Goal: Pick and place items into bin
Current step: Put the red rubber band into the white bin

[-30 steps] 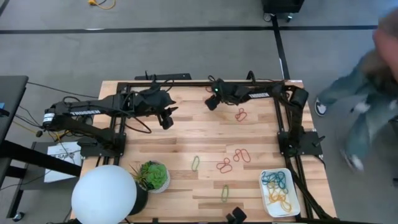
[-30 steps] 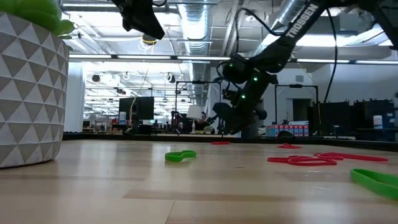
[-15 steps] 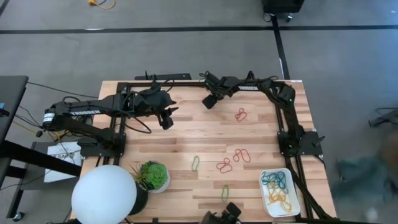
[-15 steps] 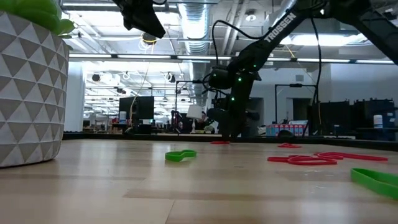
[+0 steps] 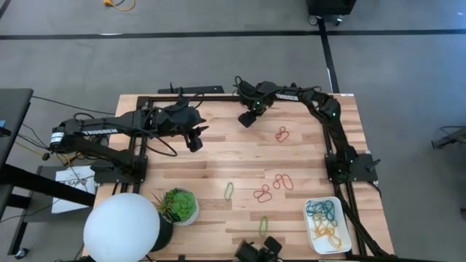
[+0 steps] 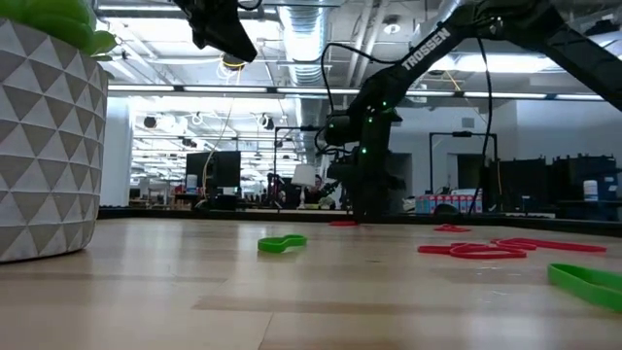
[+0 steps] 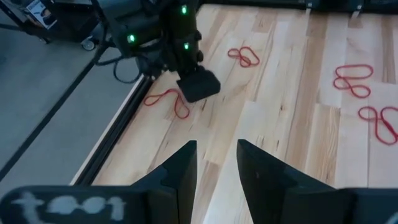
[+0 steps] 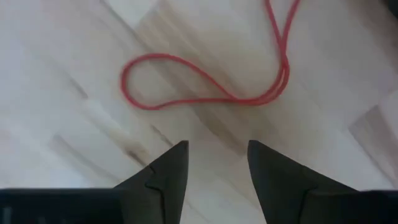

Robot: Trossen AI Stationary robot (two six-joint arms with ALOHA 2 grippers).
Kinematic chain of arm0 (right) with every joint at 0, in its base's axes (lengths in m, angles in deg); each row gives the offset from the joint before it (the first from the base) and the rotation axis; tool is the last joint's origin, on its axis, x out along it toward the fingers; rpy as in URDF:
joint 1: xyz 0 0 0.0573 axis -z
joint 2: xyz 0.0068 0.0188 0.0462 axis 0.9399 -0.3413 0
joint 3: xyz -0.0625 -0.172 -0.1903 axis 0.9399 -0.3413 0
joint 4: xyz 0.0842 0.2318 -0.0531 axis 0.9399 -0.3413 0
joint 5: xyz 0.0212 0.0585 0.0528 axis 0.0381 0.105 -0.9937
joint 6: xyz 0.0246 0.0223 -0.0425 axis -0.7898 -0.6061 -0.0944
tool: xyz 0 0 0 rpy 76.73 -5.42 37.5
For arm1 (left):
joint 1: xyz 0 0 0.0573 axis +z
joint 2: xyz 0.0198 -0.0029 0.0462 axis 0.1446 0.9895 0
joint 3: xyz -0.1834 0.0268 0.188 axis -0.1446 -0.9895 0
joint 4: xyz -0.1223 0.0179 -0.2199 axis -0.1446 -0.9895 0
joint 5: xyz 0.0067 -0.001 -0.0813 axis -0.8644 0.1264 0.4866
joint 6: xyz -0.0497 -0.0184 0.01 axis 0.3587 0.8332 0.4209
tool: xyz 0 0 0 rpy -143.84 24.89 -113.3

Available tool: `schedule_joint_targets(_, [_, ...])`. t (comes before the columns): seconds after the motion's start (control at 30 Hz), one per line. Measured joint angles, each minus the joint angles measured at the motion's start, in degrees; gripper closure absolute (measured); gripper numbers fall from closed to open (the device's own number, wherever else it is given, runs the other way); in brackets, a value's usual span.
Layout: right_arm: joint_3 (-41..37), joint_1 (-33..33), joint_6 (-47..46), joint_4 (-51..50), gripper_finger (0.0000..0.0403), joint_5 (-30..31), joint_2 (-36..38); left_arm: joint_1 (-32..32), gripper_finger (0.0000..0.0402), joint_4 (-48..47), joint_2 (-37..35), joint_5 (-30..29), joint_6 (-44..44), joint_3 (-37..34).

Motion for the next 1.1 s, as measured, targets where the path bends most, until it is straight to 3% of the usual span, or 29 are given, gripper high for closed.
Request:
schedule_joint_targets(0.53, [2.5, 4.1, -0.6, 2.2, 0.025, -0.2, 0.6, 0.0, 0.0297, -0.6, 0.0, 0.0, -1.2, 0.0])
schedule_joint_targets(0.9, [2.7, 4.4, -2.3, 5.0, 0.0254, -4.0, -1.6, 0.0, 0.0297, -0.6, 0.0, -0.1, -1.9, 0.0])
schedule_joint_targets(1.03, [2.5, 6.1, -3.3, 4.6, 0.0255, -10.3, -2.3, -0.1, 0.0297, -0.6, 0.0, -0.1, -1.9, -0.1])
schedule_joint_targets(1.1, [2.5, 6.9, -3.4, 4.4, 0.0255, -9.1, -2.3, -0.1, 0.0297, -0.5, 0.0, 0.0, -1.9, -0.1])
